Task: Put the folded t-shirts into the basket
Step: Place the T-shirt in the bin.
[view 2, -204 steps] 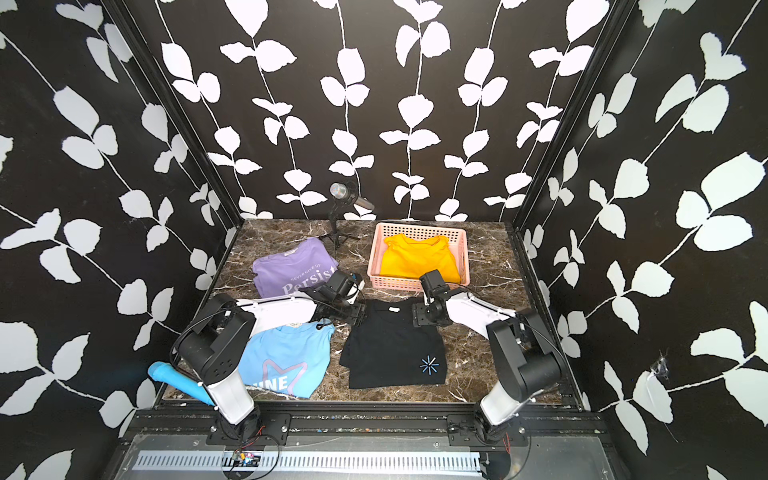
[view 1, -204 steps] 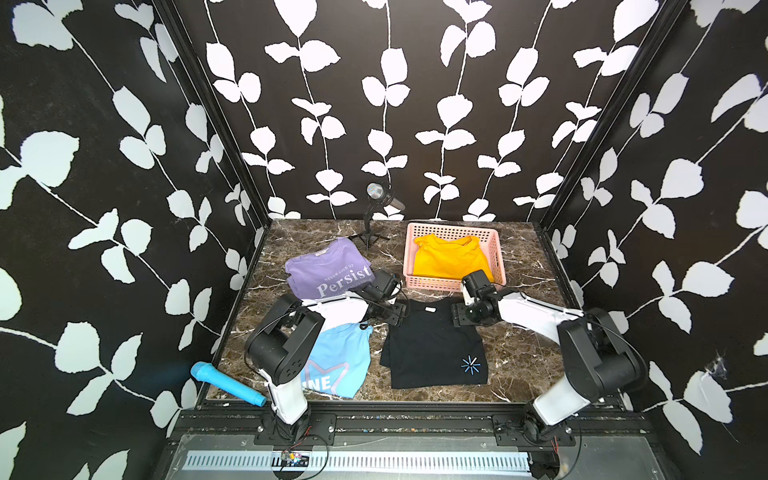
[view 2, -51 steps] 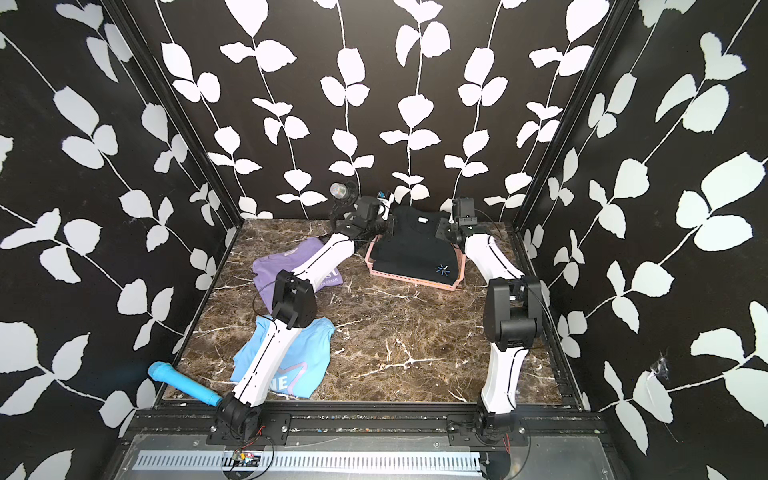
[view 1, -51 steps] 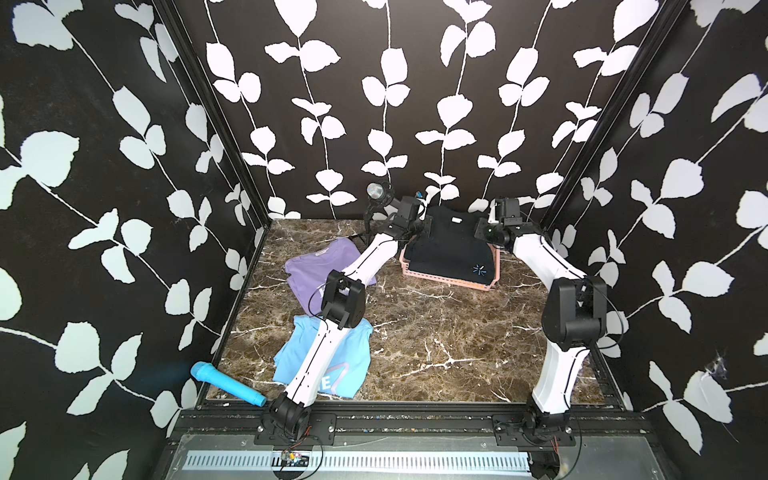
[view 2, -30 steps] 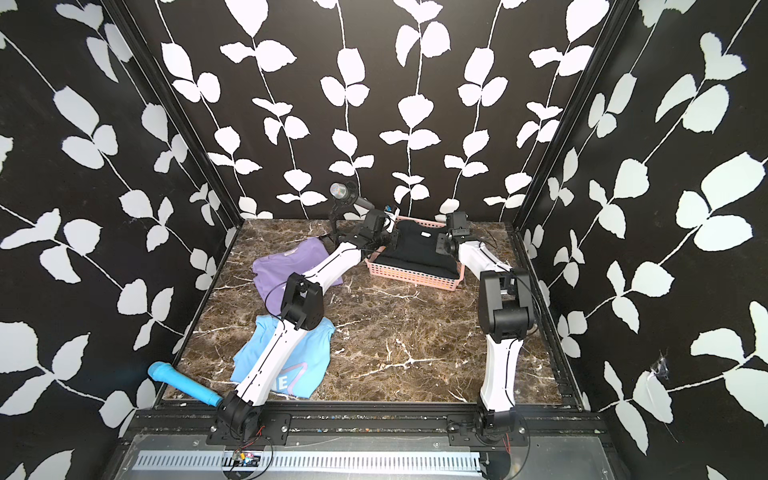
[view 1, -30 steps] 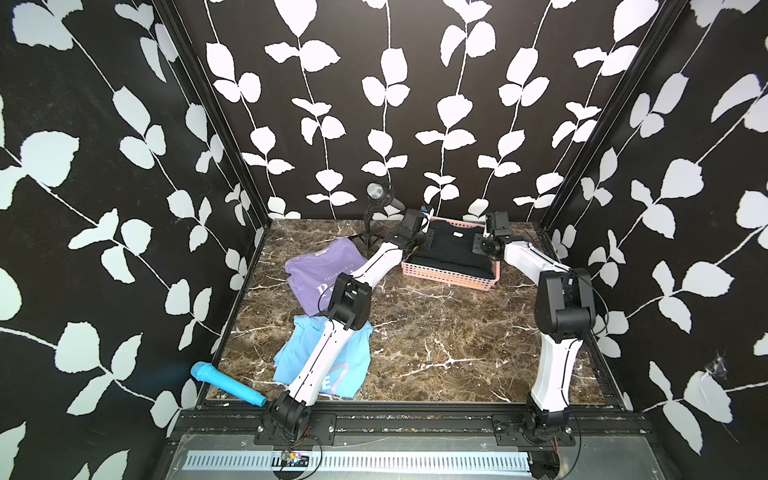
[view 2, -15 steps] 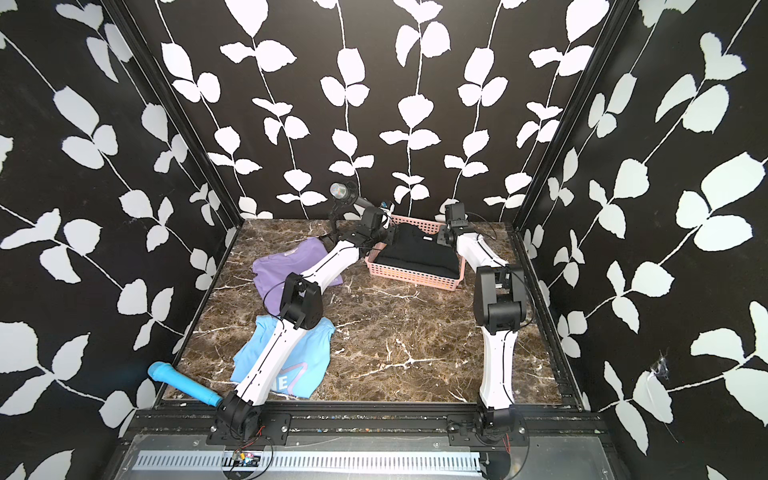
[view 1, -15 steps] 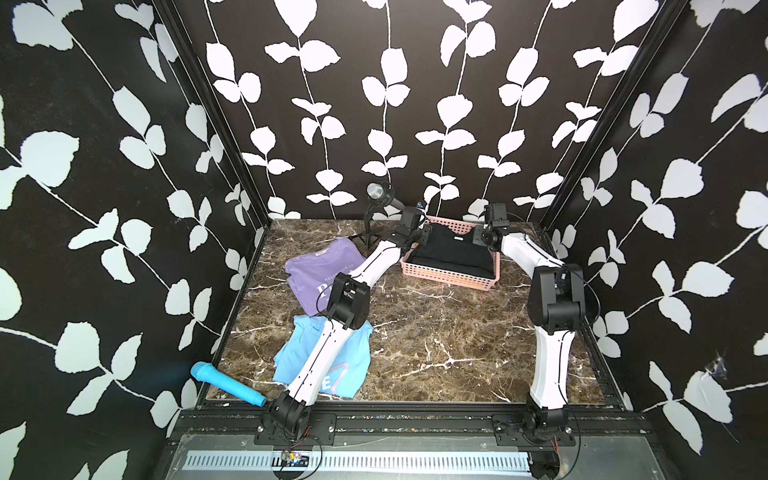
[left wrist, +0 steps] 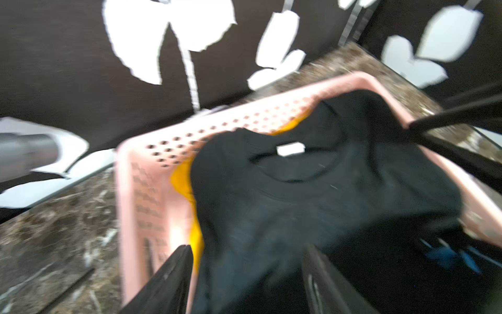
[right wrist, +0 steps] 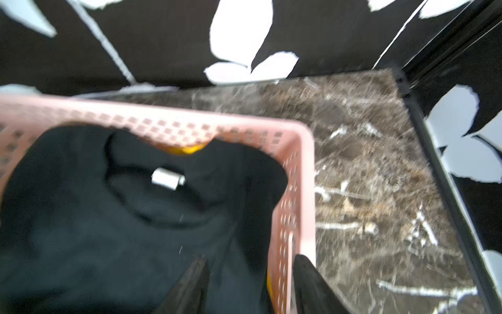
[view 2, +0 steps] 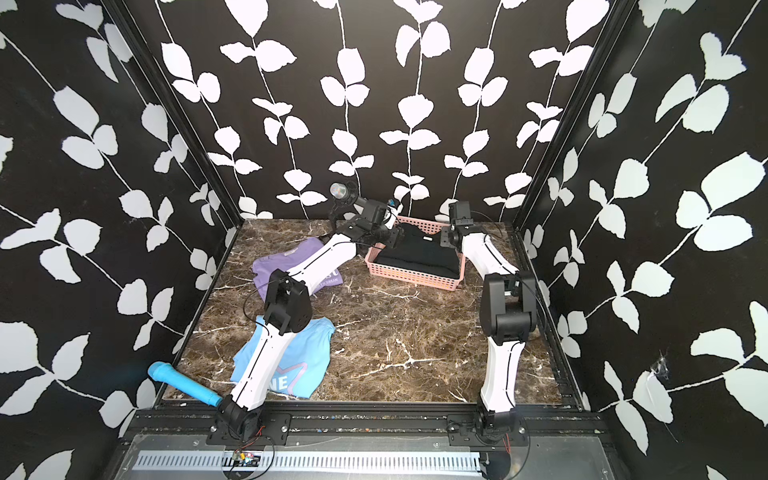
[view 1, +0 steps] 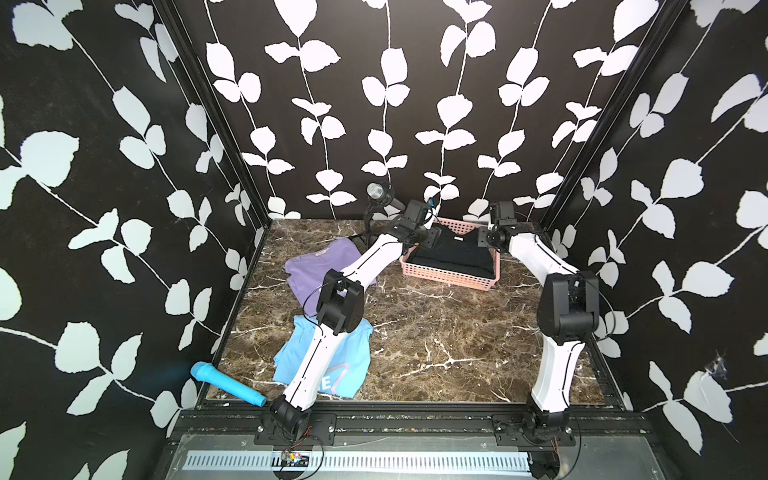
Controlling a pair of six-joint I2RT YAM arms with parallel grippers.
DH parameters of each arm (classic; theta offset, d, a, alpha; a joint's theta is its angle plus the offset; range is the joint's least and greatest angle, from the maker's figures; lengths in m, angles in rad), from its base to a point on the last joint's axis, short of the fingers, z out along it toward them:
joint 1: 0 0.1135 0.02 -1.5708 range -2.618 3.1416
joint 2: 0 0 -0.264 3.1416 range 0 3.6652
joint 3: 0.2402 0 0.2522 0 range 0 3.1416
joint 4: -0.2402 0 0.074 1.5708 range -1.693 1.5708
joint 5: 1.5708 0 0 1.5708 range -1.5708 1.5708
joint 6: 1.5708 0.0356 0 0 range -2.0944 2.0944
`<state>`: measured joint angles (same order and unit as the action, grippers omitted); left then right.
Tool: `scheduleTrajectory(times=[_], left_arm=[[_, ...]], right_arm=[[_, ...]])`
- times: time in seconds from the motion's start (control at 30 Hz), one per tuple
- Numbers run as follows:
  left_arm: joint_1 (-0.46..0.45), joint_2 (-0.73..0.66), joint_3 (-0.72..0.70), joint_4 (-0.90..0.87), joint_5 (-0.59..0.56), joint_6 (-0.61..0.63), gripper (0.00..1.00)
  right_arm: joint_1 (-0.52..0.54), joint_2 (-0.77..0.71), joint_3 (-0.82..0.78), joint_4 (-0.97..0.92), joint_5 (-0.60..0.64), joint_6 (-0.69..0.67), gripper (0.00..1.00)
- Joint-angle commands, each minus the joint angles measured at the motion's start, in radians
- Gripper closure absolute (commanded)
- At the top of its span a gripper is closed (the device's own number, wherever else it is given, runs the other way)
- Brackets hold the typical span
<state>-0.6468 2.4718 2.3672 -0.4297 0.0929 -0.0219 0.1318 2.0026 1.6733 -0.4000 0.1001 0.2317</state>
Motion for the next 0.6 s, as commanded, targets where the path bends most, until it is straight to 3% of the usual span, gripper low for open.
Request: scheduleTrajectory(times=[0.0,0.23,0.4,0.57], left_arm=[[-0.007,-0.042,-0.035,-0.114,0.046,0.031,0.35],[-0.008,0.04,0.043,-0.257,0.053,0.045,0.35],[0.0,0.077,0.079,-0.336,0.059,0.048,0.35],[0.018,0.089,0.086,-0.433,0.063,0.042,0.35]], right_arm=[[0.014,-0.063,-0.065,-0.064,-0.117,-0.021,0.52],[0.018,-0.075,-0.145,-0.167,-0.285,-0.015,0.6],[0.017,-0.031,-0.144,-0.217,-0.303,-0.039,0.65],[0.019,0.043,-0.096,-0.297,-0.21,-0.09,0.67]])
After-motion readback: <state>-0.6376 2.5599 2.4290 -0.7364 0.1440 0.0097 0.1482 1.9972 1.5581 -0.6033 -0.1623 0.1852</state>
